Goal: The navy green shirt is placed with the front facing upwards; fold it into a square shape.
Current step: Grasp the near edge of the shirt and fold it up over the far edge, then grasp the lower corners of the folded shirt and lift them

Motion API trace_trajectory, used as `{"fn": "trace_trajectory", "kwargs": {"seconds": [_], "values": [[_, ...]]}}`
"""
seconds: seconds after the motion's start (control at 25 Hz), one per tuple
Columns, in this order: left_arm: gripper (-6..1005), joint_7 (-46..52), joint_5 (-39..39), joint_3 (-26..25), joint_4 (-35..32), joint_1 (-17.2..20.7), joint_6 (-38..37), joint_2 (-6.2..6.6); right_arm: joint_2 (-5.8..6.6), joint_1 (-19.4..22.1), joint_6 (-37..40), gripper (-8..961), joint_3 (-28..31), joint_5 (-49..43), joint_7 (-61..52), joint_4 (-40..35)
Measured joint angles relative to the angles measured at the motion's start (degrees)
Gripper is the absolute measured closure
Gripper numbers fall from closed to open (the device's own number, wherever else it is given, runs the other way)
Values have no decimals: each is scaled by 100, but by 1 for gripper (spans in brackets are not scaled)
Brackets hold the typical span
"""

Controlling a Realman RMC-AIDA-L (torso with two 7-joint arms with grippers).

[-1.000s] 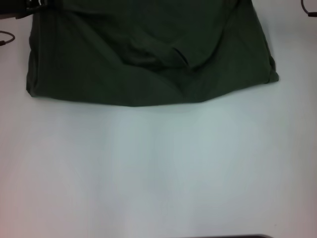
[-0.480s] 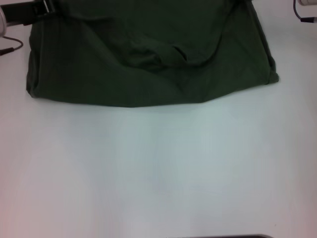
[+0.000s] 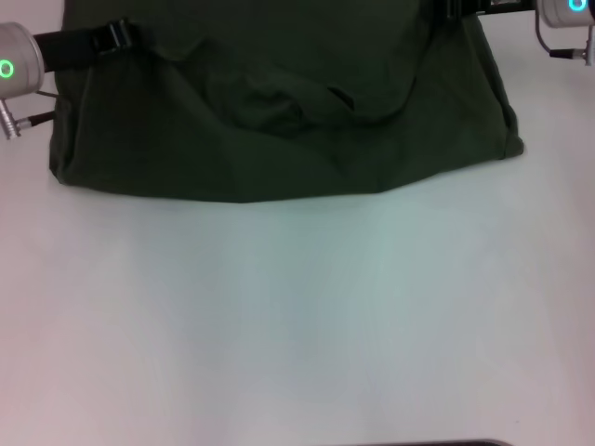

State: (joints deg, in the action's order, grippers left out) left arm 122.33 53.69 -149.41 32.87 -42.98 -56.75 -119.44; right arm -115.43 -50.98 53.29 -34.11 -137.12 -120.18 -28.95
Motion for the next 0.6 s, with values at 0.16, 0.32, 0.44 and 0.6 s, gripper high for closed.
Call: {"fn": "trace_trajectory", "kwargs": {"seconds": [0.16, 0.32, 0.44, 0.6], "values": [[911, -80, 6, 0, 1, 27, -29, -55, -27, 11, -32, 811, -54, 0, -28, -2], [909, -338, 139, 0, 33, 79, -56, -144, -36, 42, -87, 808, -54, 1, -50, -22], [805, -390, 184, -1, 40, 84, -55, -162, -40, 59, -136, 690, -54, 1, -34, -31], [656, -416, 318, 0, 69, 103, -79, -167, -41, 117, -154, 530, -52, 2, 19, -144]]}}
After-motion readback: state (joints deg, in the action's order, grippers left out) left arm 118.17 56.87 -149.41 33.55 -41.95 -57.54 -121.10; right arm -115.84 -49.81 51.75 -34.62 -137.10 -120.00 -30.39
